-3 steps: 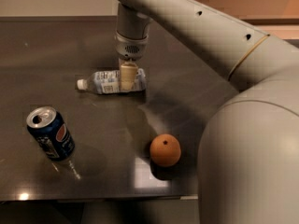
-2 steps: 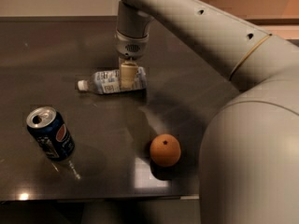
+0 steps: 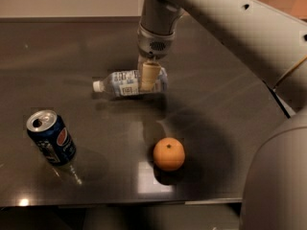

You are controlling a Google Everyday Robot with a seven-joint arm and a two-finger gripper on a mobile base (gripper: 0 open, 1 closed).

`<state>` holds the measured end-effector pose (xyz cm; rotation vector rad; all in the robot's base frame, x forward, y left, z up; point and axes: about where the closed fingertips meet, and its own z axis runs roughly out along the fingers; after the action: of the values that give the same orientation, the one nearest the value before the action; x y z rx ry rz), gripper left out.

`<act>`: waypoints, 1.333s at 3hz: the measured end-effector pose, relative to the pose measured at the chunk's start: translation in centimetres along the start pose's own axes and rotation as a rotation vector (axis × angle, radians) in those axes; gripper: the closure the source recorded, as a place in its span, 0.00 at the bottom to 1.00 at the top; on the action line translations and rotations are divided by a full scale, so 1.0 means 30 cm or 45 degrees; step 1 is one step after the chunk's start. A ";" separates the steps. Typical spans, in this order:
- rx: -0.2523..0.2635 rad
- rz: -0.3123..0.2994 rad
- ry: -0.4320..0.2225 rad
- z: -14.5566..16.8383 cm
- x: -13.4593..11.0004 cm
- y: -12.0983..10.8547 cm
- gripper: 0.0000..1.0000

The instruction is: Move blue plastic bottle near orange

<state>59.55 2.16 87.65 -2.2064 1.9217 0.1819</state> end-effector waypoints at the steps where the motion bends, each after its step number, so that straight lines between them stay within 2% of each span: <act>1: 0.005 0.024 0.002 -0.050 0.098 0.082 1.00; 4: -0.022 0.089 0.014 -0.092 0.317 0.321 1.00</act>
Offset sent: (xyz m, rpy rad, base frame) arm -0.0802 -0.1102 0.0087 -0.0290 0.0287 -0.0539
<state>51.25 -8.87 87.42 -2.1566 2.0123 0.1978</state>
